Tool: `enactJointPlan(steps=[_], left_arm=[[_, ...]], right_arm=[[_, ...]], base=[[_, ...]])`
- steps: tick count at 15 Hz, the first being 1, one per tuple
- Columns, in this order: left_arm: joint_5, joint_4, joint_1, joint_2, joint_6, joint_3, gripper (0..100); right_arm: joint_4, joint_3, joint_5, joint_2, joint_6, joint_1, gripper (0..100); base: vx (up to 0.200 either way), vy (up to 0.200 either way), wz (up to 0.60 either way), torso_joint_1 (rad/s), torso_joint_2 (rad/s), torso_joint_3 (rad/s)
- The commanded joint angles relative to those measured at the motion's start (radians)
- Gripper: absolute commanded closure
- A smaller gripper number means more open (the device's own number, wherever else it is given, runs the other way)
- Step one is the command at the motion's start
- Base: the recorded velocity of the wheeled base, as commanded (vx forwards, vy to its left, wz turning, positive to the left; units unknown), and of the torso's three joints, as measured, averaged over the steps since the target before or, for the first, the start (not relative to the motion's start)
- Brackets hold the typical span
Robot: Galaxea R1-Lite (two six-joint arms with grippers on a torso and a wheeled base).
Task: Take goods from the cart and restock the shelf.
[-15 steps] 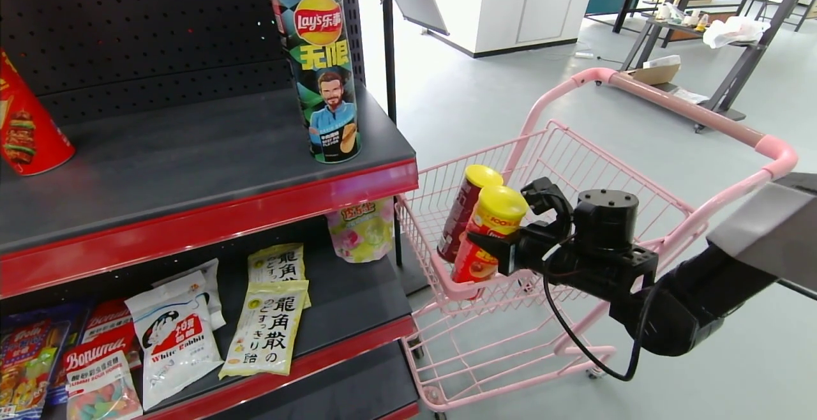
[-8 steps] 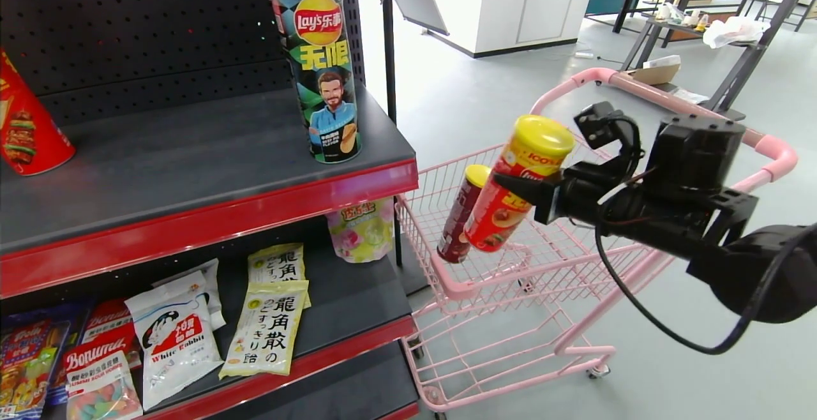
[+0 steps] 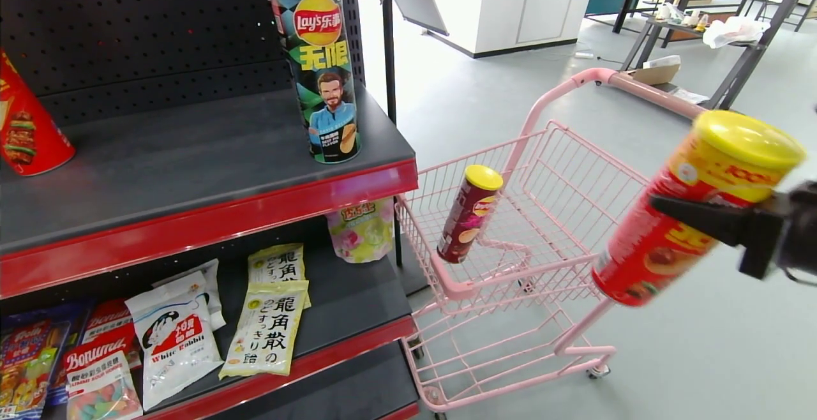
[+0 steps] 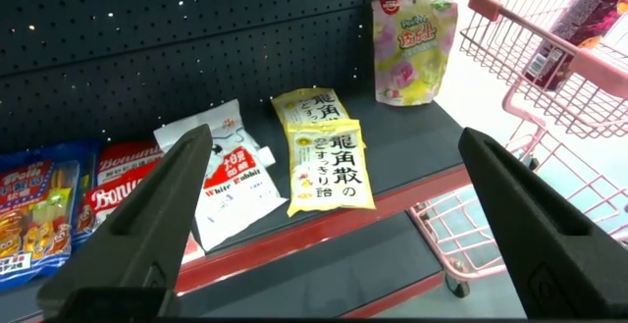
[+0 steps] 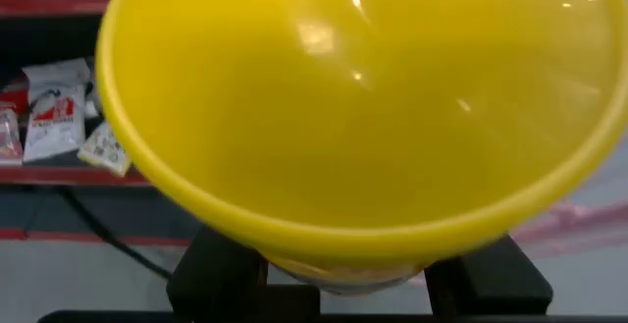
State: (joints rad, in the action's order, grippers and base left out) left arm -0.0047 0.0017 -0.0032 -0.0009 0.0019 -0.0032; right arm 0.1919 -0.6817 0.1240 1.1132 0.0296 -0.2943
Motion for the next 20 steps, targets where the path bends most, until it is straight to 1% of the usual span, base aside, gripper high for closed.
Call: enactJointPlan(steps=[1, 2, 3, 5, 9, 15, 20], left_arm=[[0.0, 0.001, 0.0, 0.001, 0.001, 0.0, 0], [0.0, 0.001, 0.0, 0.001, 0.001, 0.0, 0], [-0.001, 0.0, 0.0, 0.001, 0.001, 0.0, 0], [-0.001, 0.0, 0.0, 0.001, 0.001, 0.0, 0], [-0.001, 0.001, 0.0, 0.001, 0.001, 0.0, 0], [-0.001, 0.0, 0.0, 0.001, 0.001, 0.0, 0], [-0.001, 0.0, 0.0, 0.001, 0.001, 0.0, 0]], right_arm=[[-0.373, 0.079, -0.038, -0.428, 0.013, 0.086, 100], [-0.373, 0.079, -0.038, -0.428, 0.013, 0.086, 100], [-0.425, 0.076, -0.043, -0.477, 0.021, 0.099, 100], [-0.428, 0.083, -0.043, -0.483, 0.027, 0.118, 100], [-0.427, 0.083, -0.043, -0.478, 0.027, 0.121, 100], [-0.425, 0.085, -0.043, -0.463, 0.029, 0.119, 100], [-0.425, 0.085, -0.041, -0.44, 0.044, 0.119, 100]], base=[[0.0, 0.0, 0.0, 0.0, 0.0, 0.0], [0.0, 0.0, 0.0, 0.0, 0.0, 0.0], [0.0, 0.0, 0.0, 0.0, 0.0, 0.0], [0.0, 0.0, 0.0, 0.0, 0.0, 0.0], [0.0, 0.0, 0.0, 0.027, -0.08, -0.06], [0.0, 0.0, 0.0, 0.166, -0.5, -0.333], [0.0, 0.0, 0.0, 0.223, -0.58, -0.36]])
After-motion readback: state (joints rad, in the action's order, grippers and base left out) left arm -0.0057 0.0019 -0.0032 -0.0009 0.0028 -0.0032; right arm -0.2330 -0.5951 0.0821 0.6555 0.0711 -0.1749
